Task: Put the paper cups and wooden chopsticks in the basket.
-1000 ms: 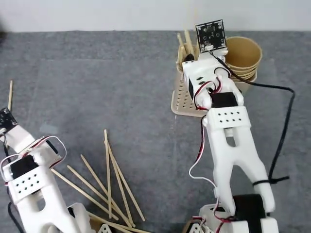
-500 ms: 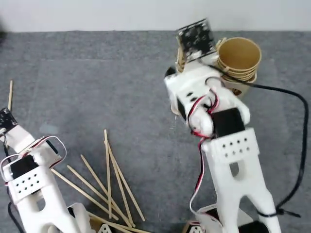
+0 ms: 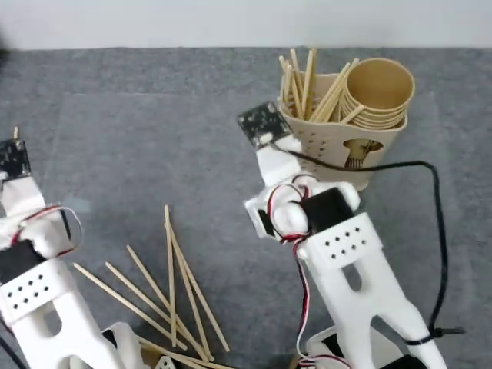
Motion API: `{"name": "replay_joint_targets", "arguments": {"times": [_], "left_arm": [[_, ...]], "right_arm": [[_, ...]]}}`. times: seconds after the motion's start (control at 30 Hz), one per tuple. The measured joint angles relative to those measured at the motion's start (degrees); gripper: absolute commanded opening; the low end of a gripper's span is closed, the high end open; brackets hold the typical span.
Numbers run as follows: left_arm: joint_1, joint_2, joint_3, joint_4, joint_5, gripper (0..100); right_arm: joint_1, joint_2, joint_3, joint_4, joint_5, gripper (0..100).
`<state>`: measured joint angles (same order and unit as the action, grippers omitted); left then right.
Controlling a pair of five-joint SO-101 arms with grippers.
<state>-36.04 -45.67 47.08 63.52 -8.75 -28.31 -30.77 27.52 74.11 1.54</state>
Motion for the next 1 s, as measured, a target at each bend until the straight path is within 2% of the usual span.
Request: {"name": "replay_joint_targets", "arguments": {"times": [0.1,0.23,0.6,0.73,0.83,1.0], "left_arm": [[-0.26,4.04,-7.30,4.48,-4.04,2],[-0.44,16.79,-20.04,10.99,-8.44,2],[-6.95,62.95,-63.65,21.89,-18.64,2],[-7.30,77.36,-80.09,27.43,-25.05,8],[-7.30,87.38,-92.57,31.12,-26.11,12],[-8.35,101.98,-112.70,34.46,-26.46,13]], "right_arm": [[-0.18,0.00,7.21,-6.77,-0.18,2.4],[-0.26,0.00,13.10,-12.13,-0.18,2.4],[0.09,0.00,16.70,-13.71,-0.35,2.4],[0.00,0.00,16.70,-13.80,-0.35,2.4],[0.00,0.00,16.79,-13.80,-0.53,2.4],[0.26,0.00,18.64,-14.42,-2.46,2.4]]}}
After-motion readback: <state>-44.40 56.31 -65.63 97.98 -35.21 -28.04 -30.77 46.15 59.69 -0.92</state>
